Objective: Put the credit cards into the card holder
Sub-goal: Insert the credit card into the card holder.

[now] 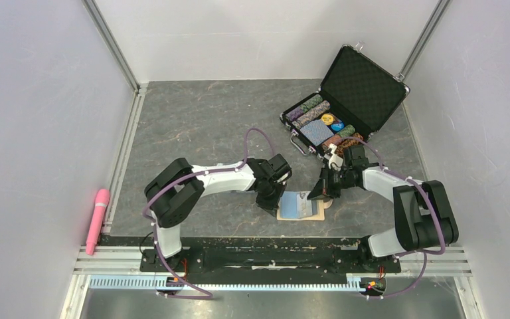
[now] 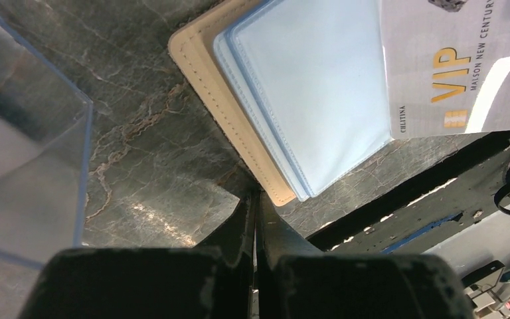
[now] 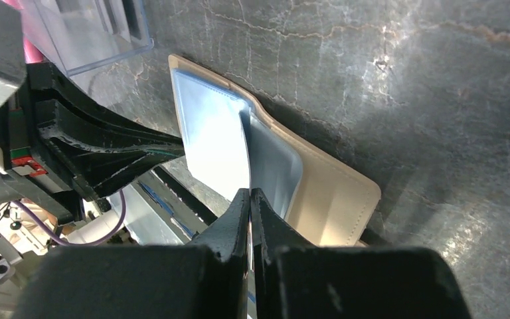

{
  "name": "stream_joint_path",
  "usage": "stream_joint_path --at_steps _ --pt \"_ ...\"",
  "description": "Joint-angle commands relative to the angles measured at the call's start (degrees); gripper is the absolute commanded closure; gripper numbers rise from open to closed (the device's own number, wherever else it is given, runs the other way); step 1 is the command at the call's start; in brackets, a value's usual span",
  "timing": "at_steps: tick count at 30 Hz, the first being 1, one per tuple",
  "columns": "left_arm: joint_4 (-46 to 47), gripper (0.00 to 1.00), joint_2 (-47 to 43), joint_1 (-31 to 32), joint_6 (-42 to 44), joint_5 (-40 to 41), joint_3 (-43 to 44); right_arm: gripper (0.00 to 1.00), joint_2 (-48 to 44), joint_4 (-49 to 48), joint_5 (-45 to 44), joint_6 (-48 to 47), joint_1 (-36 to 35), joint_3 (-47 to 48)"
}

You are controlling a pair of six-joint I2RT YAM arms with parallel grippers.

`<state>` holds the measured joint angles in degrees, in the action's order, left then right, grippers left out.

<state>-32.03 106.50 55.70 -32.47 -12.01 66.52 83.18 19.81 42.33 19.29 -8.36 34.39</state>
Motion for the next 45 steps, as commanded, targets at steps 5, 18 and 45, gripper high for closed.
stream_joint_path --at_steps 5,18,45 --pt "-1.1 0.98 3.0 0.5 4.1 0.8 3.7 1.0 1.1 -10.0 2.8 0.2 0.1 -2.7" --pt "-2.7 0.98 5.1 0.5 5.2 0.3 5.5 1.0 3.3 -21.0 5.8 1.7 0.1 -8.2" --pt "-2.7 0.98 5.5 0.6 4.8 -0.7 6.0 1.0 1.3 -26.7 5.2 6.4 -0.7 -12.2"
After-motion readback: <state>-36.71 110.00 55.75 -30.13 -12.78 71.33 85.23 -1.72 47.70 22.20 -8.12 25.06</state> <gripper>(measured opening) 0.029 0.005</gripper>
